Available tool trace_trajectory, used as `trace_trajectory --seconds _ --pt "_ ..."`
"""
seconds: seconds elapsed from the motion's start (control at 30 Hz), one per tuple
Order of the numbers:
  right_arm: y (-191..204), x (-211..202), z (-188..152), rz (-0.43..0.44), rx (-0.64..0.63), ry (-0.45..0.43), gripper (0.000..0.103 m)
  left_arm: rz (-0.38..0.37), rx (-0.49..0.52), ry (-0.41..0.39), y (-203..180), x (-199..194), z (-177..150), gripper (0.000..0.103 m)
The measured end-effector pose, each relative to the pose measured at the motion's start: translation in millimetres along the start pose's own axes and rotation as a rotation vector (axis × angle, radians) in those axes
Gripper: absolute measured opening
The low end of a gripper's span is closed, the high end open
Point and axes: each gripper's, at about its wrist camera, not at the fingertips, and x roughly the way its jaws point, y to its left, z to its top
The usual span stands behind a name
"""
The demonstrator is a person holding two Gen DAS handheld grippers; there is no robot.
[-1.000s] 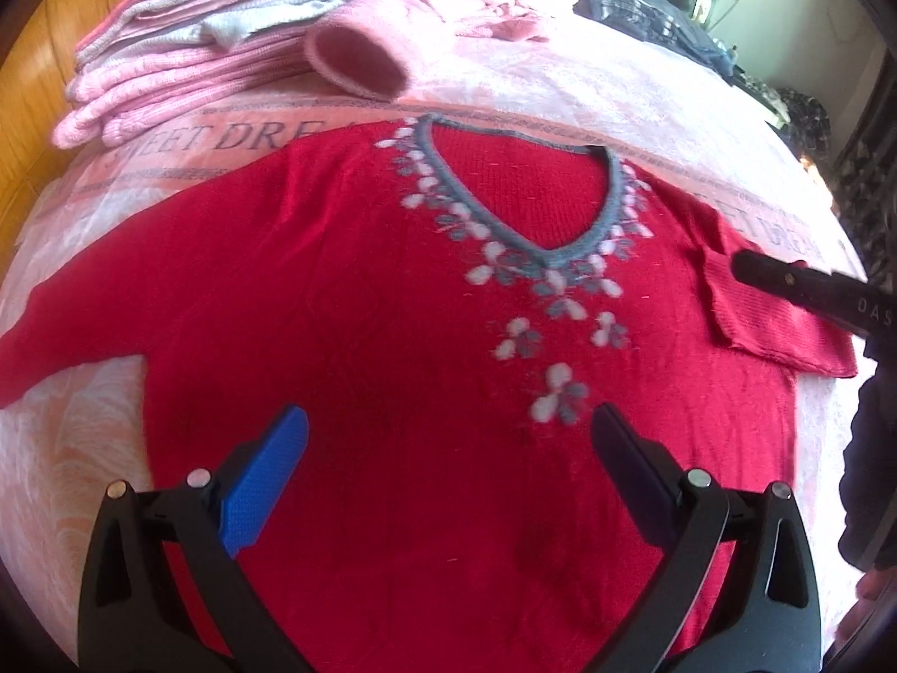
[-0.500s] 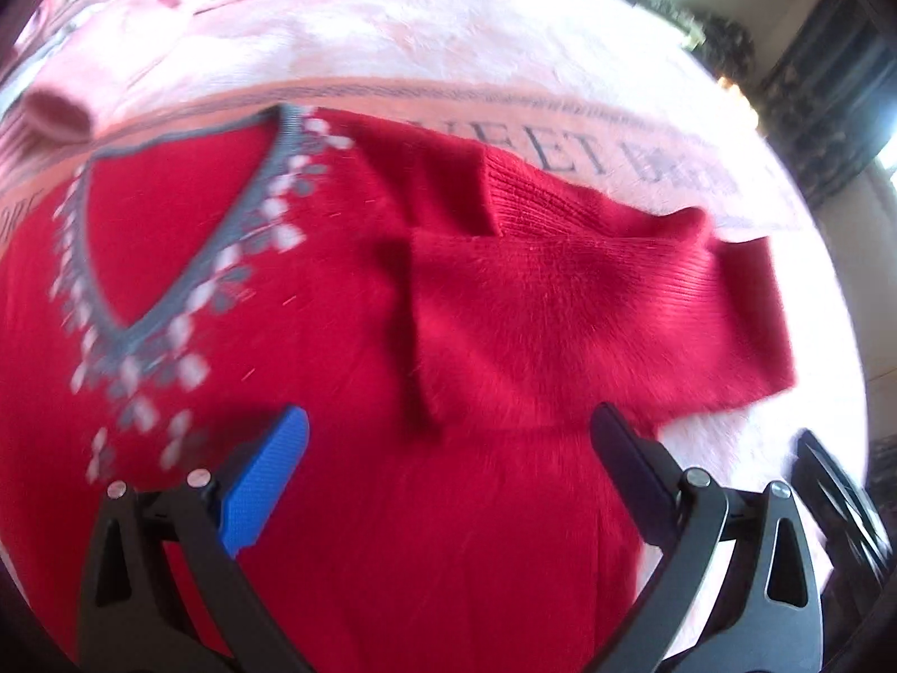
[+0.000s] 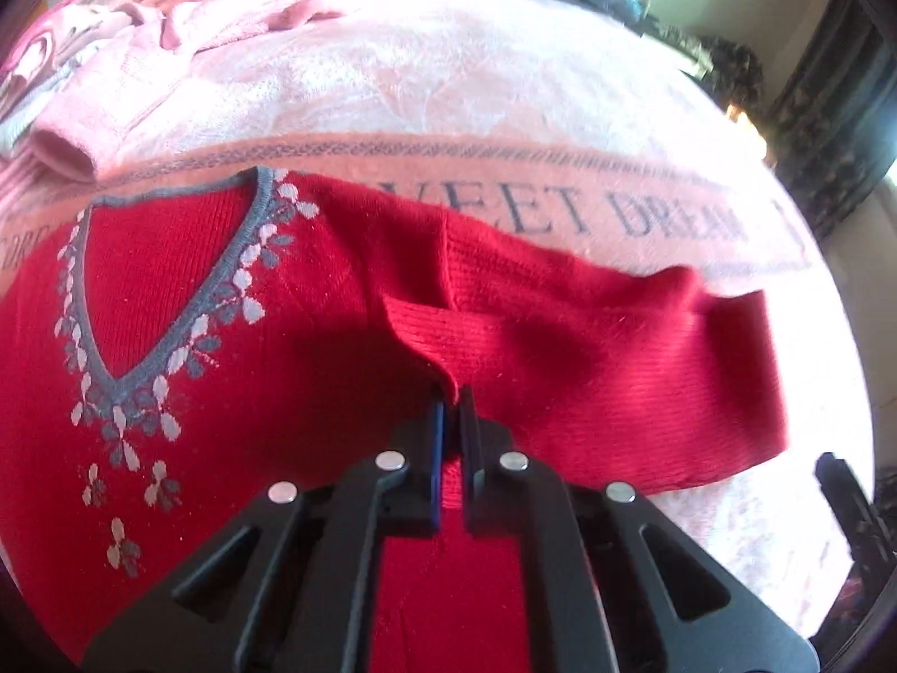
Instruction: Fold small clothes
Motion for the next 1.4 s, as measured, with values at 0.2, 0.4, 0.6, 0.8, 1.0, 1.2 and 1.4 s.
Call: trace_trajectory --seconds 0.2,0.4,0.6,0.8,1.0,1.2,1.4 --pt "13 7 -8 -0.019 -0.044 0.01 0.053 -0.076 -0.057 -0.127 22 -46 7 0.003" --pt "23 10 -11 -0.019 -0.071 0.01 0.053 0.02 -0.093 -0.279 67 -108 7 0.002" --pt "44 19 -20 -0.017 -0.126 0.031 0.053 0.134 -0.151 -0.32 140 -145 9 0.002" --pt "62 29 -31 -0.021 -0.183 0.058 0.053 0.225 -0.202 -0.293 197 -138 3 0.002" --pt "68 38 -37 -0.021 -0.209 0.08 0.053 0.291 -0.312 -0.287 259 -127 0 0.002" --pt "70 52 -43 -0.04 -0.218 0.11 0.053 0.313 -0.315 -0.158 282 -77 -9 0.003" --pt "74 68 -53 -0.079 -0.257 0.159 0.053 0.296 -0.306 -0.102 300 -47 -27 0.012"
